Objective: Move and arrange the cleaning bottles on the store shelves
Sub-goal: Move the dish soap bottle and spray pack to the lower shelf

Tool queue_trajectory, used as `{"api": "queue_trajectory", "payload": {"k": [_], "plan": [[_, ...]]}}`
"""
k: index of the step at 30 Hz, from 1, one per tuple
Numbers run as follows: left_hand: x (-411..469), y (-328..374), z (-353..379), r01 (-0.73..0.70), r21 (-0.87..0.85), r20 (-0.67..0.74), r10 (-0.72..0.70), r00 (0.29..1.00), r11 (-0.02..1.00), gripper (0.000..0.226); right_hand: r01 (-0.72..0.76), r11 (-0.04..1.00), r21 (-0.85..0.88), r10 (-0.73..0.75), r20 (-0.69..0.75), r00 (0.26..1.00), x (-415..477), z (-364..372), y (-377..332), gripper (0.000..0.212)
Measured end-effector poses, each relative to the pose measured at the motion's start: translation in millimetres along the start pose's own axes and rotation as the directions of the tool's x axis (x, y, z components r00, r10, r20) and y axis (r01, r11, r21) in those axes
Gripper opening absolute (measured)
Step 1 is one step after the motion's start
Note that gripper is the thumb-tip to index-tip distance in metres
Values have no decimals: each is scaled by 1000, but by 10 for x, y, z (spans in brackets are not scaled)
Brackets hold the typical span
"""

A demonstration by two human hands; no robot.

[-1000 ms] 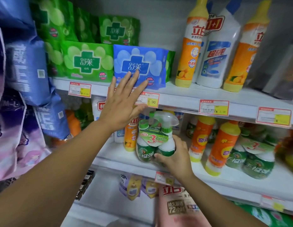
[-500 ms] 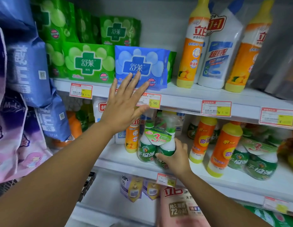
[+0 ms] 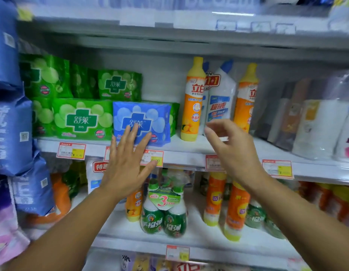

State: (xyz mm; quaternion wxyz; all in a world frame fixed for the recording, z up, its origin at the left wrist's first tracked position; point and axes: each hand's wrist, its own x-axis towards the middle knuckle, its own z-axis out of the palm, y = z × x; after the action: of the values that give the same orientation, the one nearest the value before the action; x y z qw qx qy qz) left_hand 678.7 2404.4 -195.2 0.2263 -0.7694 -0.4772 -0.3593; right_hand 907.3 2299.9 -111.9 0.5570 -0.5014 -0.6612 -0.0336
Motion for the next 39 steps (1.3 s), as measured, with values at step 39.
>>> {"api": "queue_trajectory", "payload": {"k": [39], "plan": [[33,8,68,22,52,40,-24,999,998,68,-499,858,-121,512,279,813,-1200,700,1460,59]]}}
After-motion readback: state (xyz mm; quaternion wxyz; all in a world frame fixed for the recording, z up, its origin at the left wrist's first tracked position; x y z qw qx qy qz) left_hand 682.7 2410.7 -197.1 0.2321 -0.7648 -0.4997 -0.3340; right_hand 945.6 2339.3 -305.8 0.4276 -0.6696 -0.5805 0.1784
